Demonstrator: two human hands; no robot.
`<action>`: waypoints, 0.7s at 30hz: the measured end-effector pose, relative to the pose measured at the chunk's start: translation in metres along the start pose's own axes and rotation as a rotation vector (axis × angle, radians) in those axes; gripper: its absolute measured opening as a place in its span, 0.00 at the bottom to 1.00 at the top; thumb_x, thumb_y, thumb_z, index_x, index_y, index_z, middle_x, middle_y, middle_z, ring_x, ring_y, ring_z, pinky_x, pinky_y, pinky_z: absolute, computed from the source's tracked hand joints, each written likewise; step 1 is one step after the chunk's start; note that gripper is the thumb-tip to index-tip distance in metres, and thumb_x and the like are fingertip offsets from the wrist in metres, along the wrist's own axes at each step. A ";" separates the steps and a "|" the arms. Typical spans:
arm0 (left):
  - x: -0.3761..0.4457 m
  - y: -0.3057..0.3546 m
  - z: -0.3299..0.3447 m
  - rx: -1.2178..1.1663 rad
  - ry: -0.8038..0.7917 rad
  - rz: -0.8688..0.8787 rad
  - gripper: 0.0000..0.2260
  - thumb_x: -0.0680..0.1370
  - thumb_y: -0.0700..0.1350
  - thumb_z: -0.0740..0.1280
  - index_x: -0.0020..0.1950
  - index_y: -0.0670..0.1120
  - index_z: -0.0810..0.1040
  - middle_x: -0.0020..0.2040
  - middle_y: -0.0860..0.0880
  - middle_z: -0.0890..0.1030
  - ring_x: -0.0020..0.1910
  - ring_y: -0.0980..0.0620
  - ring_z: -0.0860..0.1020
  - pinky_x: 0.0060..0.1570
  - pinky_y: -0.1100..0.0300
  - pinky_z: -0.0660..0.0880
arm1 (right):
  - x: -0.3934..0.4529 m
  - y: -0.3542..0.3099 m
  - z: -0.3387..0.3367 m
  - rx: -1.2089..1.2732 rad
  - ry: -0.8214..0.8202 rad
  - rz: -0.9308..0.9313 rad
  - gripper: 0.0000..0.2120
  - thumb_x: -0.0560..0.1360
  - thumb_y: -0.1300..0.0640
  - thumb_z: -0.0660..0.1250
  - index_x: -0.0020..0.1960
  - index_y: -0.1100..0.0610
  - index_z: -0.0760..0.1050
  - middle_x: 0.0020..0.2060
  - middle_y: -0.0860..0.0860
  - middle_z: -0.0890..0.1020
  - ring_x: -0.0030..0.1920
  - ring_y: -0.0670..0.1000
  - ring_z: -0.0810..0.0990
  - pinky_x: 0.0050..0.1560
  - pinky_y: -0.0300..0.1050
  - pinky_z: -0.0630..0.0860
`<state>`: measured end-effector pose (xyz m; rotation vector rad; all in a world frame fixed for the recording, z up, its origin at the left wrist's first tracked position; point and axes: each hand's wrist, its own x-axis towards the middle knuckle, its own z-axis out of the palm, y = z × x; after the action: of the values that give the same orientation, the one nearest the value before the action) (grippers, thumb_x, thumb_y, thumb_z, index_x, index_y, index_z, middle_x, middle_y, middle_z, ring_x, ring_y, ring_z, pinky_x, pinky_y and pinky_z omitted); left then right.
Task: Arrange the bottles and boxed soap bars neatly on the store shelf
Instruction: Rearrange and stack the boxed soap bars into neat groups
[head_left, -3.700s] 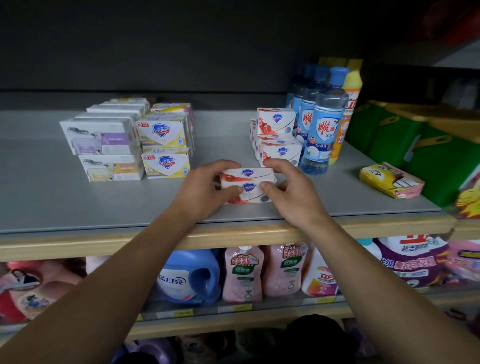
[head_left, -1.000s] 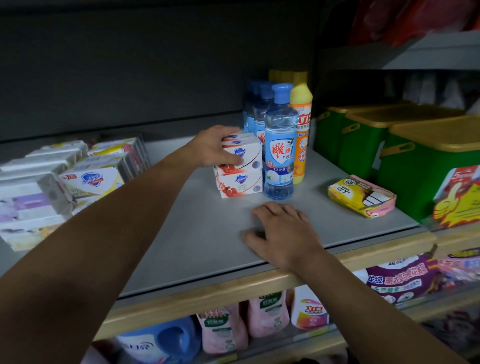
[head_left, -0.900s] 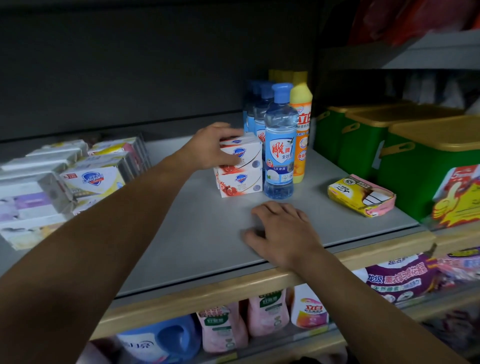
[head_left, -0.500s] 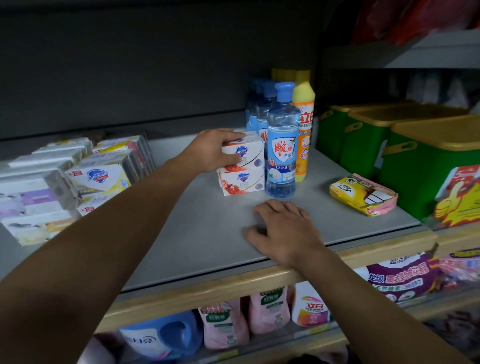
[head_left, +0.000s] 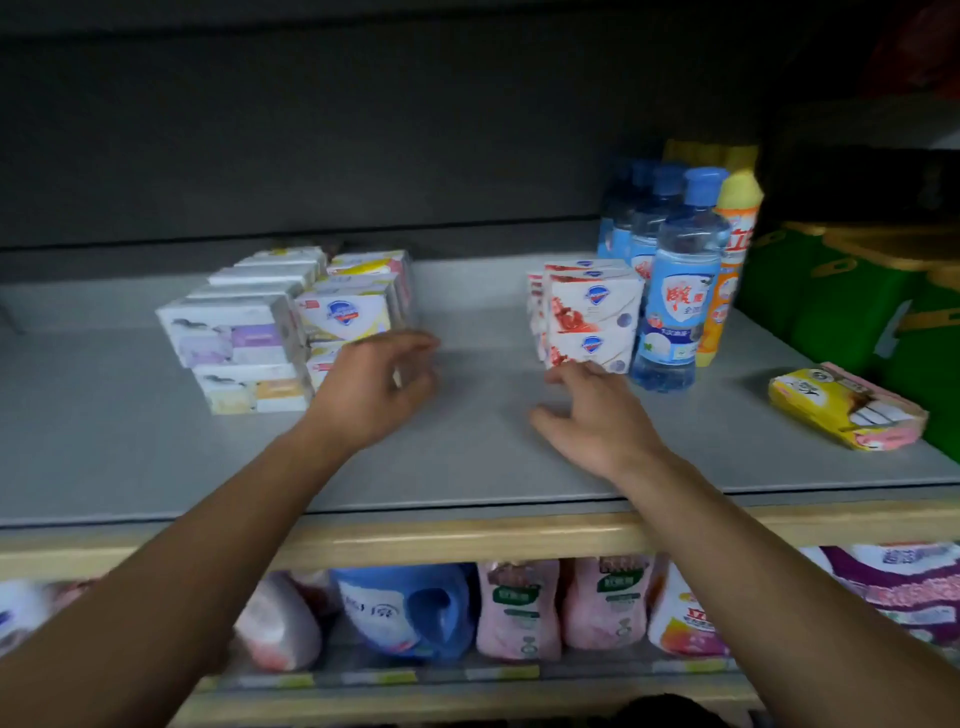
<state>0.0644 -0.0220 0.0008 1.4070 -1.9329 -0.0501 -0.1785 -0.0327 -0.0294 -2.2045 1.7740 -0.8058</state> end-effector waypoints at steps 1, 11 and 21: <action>-0.014 -0.014 -0.008 0.020 -0.012 -0.048 0.13 0.74 0.42 0.72 0.57 0.48 0.82 0.46 0.54 0.82 0.45 0.53 0.81 0.50 0.63 0.75 | 0.006 -0.011 0.006 0.039 0.007 -0.038 0.22 0.74 0.48 0.68 0.66 0.53 0.74 0.64 0.52 0.76 0.66 0.55 0.72 0.64 0.46 0.68; -0.086 -0.093 -0.057 0.303 -0.113 -0.236 0.22 0.76 0.59 0.64 0.62 0.46 0.80 0.58 0.44 0.82 0.58 0.43 0.78 0.57 0.56 0.74 | 0.052 -0.111 0.069 0.110 0.013 -0.292 0.23 0.73 0.52 0.70 0.67 0.53 0.73 0.63 0.52 0.76 0.63 0.55 0.75 0.61 0.47 0.71; -0.085 -0.102 -0.053 0.411 -0.168 -0.233 0.23 0.75 0.64 0.55 0.55 0.50 0.80 0.58 0.51 0.81 0.59 0.43 0.74 0.59 0.52 0.73 | 0.054 -0.126 0.098 0.149 0.070 -0.224 0.23 0.72 0.59 0.72 0.66 0.51 0.74 0.60 0.53 0.74 0.59 0.56 0.75 0.58 0.45 0.69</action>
<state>0.1883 0.0277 -0.0496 1.9506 -1.9790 0.1311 -0.0136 -0.0687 -0.0358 -2.3271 1.4590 -1.0381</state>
